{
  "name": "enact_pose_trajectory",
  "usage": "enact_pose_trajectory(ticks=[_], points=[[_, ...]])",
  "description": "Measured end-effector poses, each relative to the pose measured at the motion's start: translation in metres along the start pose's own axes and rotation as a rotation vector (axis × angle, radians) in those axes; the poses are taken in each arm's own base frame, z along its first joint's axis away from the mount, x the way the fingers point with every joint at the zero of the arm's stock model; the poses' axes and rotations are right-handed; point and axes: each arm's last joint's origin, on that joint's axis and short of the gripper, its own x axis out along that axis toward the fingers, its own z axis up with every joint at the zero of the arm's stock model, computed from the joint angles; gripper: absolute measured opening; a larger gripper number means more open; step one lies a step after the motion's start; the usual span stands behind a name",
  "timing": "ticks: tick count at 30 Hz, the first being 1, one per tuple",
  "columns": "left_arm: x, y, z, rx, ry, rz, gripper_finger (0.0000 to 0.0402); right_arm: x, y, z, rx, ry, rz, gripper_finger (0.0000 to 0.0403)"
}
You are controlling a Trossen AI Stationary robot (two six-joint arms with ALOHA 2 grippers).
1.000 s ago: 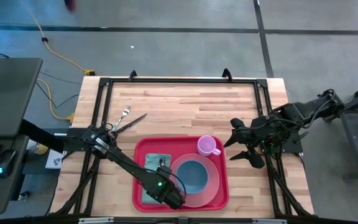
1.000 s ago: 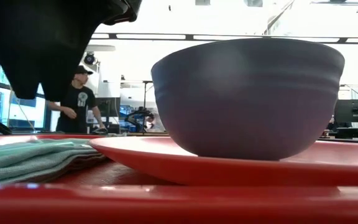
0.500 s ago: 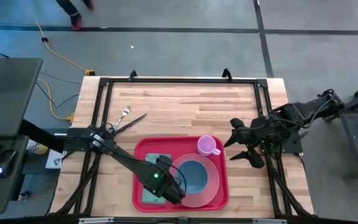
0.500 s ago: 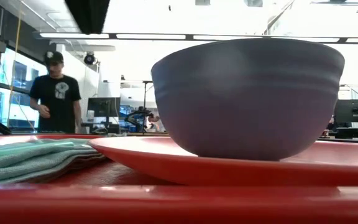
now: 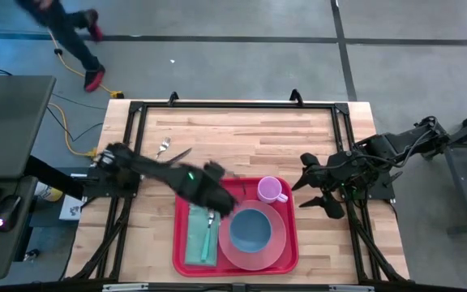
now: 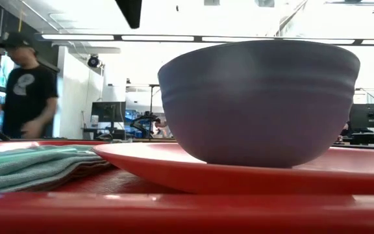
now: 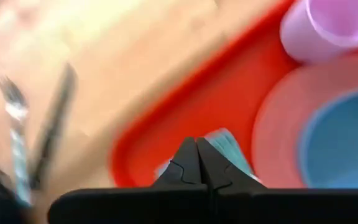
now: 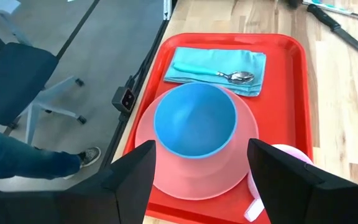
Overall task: Set up tray
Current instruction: Put the black table knife on top of the light blue table napkin to the left side of the blue spoon
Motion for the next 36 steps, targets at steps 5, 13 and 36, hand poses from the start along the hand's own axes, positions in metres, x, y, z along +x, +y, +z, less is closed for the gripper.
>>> enact_pose_trajectory(ticks=[5,13,36], points=[[-0.021,0.054,0.031,0.054,-0.083,-0.004,0.0009,0.0,0.0,0.0,0.005,-0.002,-0.005,0.0236],[-0.047,0.145,0.034,0.159,-0.028,-0.114,0.0009,0.0,-0.003,0.001,0.043,-0.026,-0.077,0.0236],[0.081,0.243,-0.075,0.593,0.441,-0.017,0.0008,-0.005,-0.011,0.024,0.283,-0.404,-0.478,0.0236]])
